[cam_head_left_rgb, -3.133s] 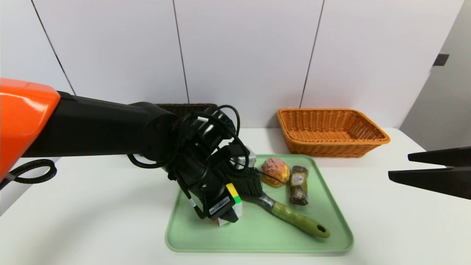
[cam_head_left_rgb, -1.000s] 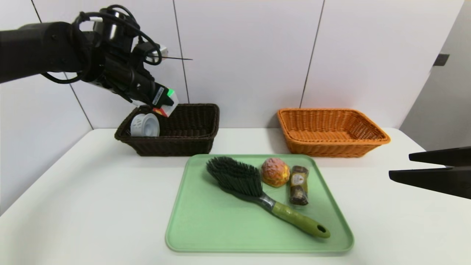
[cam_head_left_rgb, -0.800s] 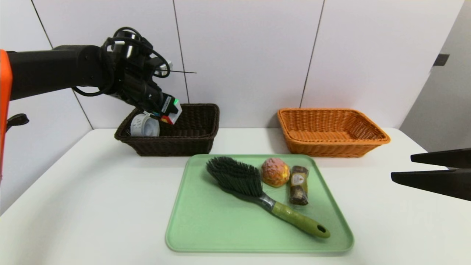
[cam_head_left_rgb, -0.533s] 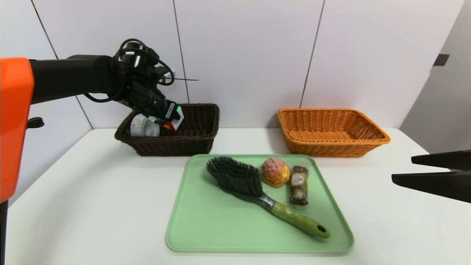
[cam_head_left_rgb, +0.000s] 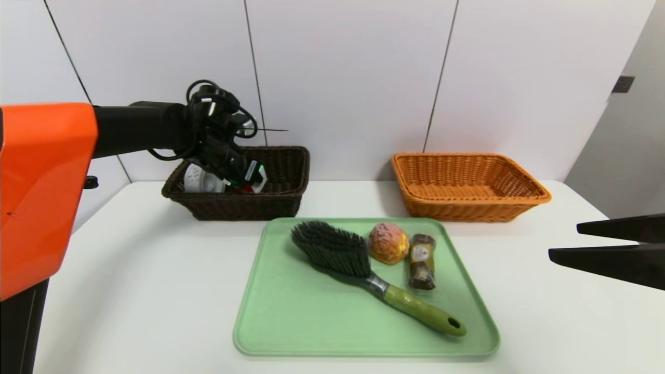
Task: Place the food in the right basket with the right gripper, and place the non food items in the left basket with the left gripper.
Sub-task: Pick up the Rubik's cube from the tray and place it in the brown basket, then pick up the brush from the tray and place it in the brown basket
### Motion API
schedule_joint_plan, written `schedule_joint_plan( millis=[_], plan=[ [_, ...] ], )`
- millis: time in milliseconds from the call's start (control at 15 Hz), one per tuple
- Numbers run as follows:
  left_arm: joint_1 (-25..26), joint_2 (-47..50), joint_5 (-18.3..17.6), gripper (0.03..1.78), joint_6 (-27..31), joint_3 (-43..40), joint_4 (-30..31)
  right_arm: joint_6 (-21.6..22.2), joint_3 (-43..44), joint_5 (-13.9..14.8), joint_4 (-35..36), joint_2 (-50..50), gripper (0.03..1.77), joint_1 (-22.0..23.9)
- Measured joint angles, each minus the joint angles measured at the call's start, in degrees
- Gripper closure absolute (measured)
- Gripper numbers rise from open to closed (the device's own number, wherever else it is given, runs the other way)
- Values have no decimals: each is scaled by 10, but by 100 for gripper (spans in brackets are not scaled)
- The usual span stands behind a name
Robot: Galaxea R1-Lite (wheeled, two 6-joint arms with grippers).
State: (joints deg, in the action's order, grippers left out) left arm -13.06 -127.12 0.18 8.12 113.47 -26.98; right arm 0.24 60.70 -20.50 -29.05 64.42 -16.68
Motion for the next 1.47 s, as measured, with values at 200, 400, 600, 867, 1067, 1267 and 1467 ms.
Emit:
schedule_joint_plan(
  millis=[200, 400, 600, 867, 1067, 1267, 1467],
  plan=[
    [0, -13, 1, 76, 0, 0, 13, -1, -1, -1, 0, 4, 10, 2],
    [0, -16, 3, 55, 0, 0, 14, -1, -1, -2, 0, 7, 10, 3],
    [1, -11, 4, 41, 1, 0, 13, -1, -1, -2, 0, 8, 10, 3],
    [0, 29, 2, 29, 10, 0, 13, -1, -1, -1, 0, 6, 10, 3],
    [-3, 78, 2, 23, 17, 0, 14, -1, -1, -1, 0, 4, 10, 4],
    [-10, 131, 2, 19, 13, 0, 10, 0, 0, 0, 0, 4, 10, 3],
    [-43, 177, 1, 16, 7, -4, 1, 0, 1, 0, 0, 3, 10, 3]
  ],
)
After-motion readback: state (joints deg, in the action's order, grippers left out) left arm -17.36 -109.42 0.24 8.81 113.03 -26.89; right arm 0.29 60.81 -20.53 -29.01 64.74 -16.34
